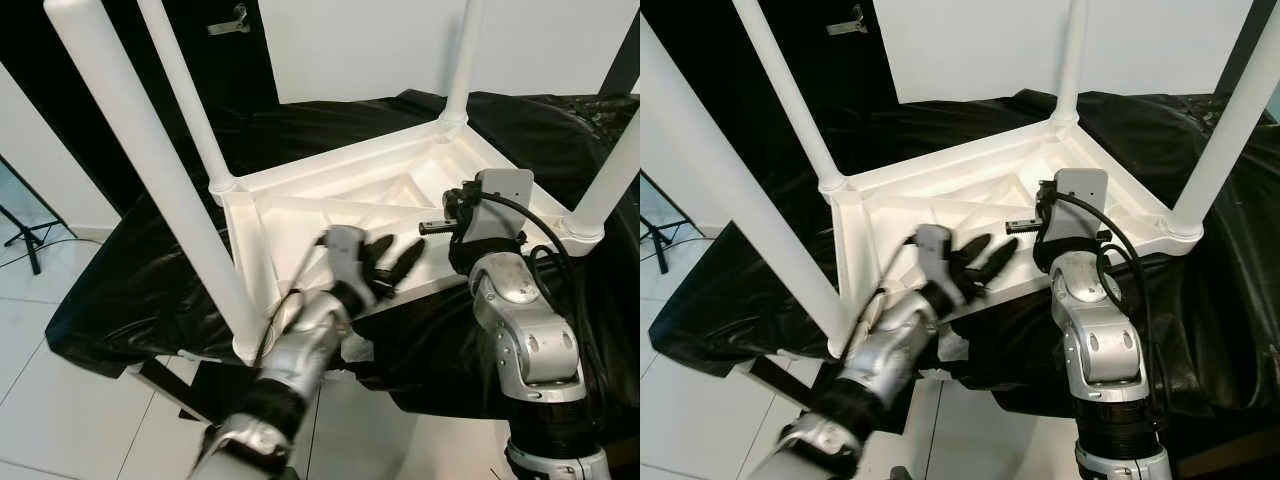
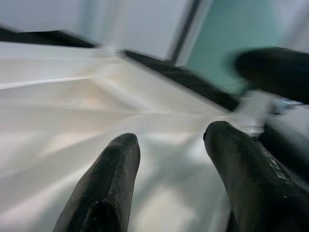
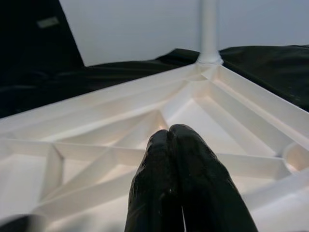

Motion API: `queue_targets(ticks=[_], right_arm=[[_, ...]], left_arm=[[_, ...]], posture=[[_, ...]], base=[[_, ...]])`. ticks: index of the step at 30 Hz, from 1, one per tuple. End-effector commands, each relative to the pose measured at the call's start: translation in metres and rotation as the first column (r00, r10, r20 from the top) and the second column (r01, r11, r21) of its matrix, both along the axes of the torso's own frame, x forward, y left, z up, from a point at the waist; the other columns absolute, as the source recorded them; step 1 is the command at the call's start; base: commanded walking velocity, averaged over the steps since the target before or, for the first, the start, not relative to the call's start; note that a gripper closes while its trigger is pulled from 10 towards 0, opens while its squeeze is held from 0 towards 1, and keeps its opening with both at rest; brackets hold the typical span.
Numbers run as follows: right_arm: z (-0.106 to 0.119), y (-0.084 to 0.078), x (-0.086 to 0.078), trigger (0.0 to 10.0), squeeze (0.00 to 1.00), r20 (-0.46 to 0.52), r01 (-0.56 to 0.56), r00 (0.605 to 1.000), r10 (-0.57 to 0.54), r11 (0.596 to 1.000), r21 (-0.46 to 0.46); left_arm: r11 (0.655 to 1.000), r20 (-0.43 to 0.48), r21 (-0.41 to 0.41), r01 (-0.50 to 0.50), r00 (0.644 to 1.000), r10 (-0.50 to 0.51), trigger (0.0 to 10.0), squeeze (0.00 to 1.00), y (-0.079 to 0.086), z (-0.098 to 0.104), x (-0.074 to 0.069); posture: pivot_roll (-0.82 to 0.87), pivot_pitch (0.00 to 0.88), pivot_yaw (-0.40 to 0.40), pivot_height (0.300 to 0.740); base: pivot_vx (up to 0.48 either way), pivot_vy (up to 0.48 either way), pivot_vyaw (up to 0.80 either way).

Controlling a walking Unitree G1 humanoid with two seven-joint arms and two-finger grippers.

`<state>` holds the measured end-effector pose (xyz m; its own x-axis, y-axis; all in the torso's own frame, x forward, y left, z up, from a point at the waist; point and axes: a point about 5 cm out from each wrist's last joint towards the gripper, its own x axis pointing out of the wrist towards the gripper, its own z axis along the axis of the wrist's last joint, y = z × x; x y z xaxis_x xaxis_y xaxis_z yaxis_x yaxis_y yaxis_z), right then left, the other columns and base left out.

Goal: Building children table

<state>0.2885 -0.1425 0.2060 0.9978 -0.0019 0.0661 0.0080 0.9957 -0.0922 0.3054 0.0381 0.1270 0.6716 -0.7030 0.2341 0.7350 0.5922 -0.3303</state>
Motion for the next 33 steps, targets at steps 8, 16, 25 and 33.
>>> queue_targets(ticks=[8,16,25,33], right_arm=[[-0.006,0.002,0.000,10.0,0.00,-0.024,-0.026,0.999,0.026,1.000,0.003],[-0.009,0.008,0.001,10.0,0.00,-0.043,-0.070,0.997,0.071,0.998,0.006],[-0.012,0.011,0.002,10.0,0.00,-0.055,-0.082,0.995,0.082,0.997,0.004],[-0.025,0.008,0.001,10.0,0.00,-0.103,-0.079,0.992,0.078,0.997,-0.011]], left_arm=[[0.882,0.126,0.063,0.468,0.873,-0.472,10.0,0.00,0.046,-0.012,-0.057],[0.871,0.087,0.036,0.490,0.867,-0.491,10.0,0.00,0.067,-0.006,-0.077],[0.867,0.082,0.021,0.498,0.863,-0.498,10.0,0.00,0.070,-0.003,-0.081],[0.854,-0.088,0.037,0.519,0.853,-0.514,10.0,0.00,0.108,-0.027,-0.108]], posture=[[-0.08,0.006,0.057,0.740],[-0.06,0.007,0.048,0.740],[-0.05,0.008,0.041,0.740],[-0.05,0.008,0.038,0.740]], base=[[0.000,0.000,0.00],[0.000,0.000,0.00],[0.000,0.000,0.00],[0.000,0.000,0.00]])
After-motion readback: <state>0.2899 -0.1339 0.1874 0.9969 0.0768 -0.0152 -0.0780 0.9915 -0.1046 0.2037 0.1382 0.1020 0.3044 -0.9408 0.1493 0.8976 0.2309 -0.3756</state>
